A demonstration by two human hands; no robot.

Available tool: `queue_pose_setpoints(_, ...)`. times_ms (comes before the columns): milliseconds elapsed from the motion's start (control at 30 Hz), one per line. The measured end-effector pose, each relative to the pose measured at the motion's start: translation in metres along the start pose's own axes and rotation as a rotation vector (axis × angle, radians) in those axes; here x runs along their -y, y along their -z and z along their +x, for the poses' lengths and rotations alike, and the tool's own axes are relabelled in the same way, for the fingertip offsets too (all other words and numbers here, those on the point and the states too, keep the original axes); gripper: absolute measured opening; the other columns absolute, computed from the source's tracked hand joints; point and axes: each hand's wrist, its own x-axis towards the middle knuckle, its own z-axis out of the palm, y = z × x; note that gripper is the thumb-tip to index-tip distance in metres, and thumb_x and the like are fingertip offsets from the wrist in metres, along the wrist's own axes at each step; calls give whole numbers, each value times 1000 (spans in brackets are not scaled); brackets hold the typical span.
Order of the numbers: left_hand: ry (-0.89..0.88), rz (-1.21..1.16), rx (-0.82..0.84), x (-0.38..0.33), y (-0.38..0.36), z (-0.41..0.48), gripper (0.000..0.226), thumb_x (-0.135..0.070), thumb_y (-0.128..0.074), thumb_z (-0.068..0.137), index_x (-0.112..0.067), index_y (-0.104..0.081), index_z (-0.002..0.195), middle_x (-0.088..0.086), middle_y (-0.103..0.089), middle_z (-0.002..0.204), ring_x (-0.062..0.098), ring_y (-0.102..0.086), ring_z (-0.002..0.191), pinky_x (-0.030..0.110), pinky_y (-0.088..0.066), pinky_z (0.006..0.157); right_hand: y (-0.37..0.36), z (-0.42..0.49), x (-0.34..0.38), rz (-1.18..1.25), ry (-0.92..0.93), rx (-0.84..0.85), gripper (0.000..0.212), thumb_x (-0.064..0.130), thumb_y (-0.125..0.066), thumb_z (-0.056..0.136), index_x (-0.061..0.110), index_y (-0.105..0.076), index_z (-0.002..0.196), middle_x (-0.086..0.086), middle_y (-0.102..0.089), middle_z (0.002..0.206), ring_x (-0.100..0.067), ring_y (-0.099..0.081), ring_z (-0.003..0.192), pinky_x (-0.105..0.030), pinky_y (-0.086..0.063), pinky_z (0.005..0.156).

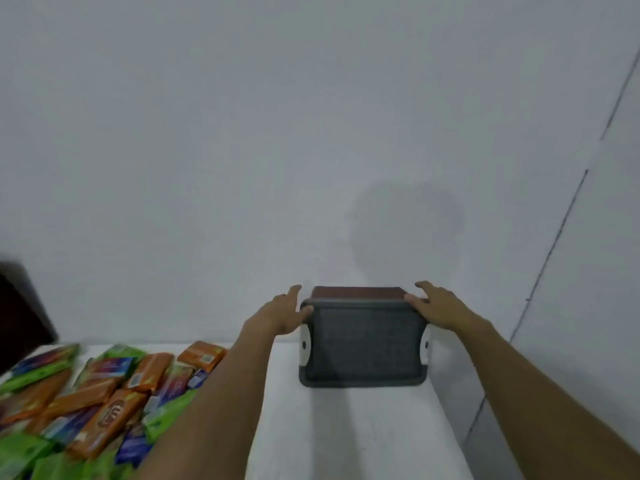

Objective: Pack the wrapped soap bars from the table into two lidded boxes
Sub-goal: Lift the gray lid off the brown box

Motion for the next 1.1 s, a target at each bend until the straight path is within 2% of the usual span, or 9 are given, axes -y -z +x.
queue_pose_setpoints(200, 50, -301, -84, -12, -53, -11, 76, -33, -44, 101, -27, 11, 153, 17, -42, 150, 38, -48, 131, 51, -35, 110, -35, -7, -45, 266, 64, -5, 70, 29, -53, 98, 31, -10, 153, -8, -41, 149, -33, -49, 129, -38, -43, 102)
queue_pose_setpoints(333, 62, -398, -173, -15, -69, -14, 73, -29, -34, 104, -33, 23, 149, 19, -48, 143, 37, -54, 124, 50, -38, 107, -61, -11, -52, 461, 78, -123, 81, 15, -55, 97, 30, 1, 153, -9, -36, 152, -34, -44, 133, -40, -36, 109)
queue_pose_setpoints(467, 59, -389, -208, -8, -72, -12, 72, -26, -32, 105, -31, 25, 149, 18, -53, 137, 33, -59, 116, 45, -44, 100, -70, -16, -43, 534, 46, -256, 76, 8, -50, 98, 29, -4, 155, -11, -55, 130, -27, -57, 102, -29, -41, 93)
queue_pose_setpoints(567, 85, -317, -292, 1, -72, -13, 69, -30, -33, 105, -32, 19, 151, 17, -66, 113, 26, -64, 90, 38, -48, 80, -64, -17, -37, 549, 62, -360, 66, 8, -47, 99, 29, -17, 153, -2, -60, 96, -23, -57, 77, -31, -45, 77)
queue_pose_setpoints(667, 107, -324, -341, 9, -66, -27, 64, -34, -35, 103, -31, 3, 155, 16, -68, 102, 31, -65, 89, 36, -48, 77, -58, -28, -28, 540, 97, -410, 45, 13, -48, 99, 22, -35, 142, 5, -59, 80, -27, -62, 72, -32, -50, 62)
queue_pose_setpoints(767, 136, -301, -317, 11, -60, -55, 62, -36, -39, 102, -27, -9, 155, 17, -67, 112, 33, -63, 100, 39, -47, 86, -55, -50, -20, 472, 96, -370, 32, 18, -50, 99, 17, -44, 131, 5, -57, 82, -28, -60, 77, -29, -45, 60)
queue_pose_setpoints(900, 204, -276, -255, 20, -63, -108, 65, -41, -46, 98, -26, -17, 155, 8, -66, 105, 27, -62, 99, 38, -49, 86, -63, -87, -22, 360, 26, -261, 37, 26, -53, 97, 22, -47, 133, -1, -58, 98, -21, -56, 86, -28, -41, 74)
queue_pose_setpoints(1000, 220, -210, -265, 27, -71, -146, 67, -40, -52, 95, -21, -25, 153, 8, -66, 113, 28, -61, 106, 39, -48, 90, -72, -127, -22, 349, 3, -188, 40, 28, -57, 95, 25, -48, 133, 0, -60, 100, -18, -59, 83, -23, -43, 65)
queue_pose_setpoints(1100, 156, -226, -293, 24, -79, -187, 50, -31, -57, 95, -19, -40, 140, 4, -60, 103, 26, -62, 97, 32, -44, 78, -88, -169, -21, 336, -26, -105, 47, 28, -62, 93, 23, -45, 137, 2, -56, 102, -14, -57, 80, -16, -40, 64)
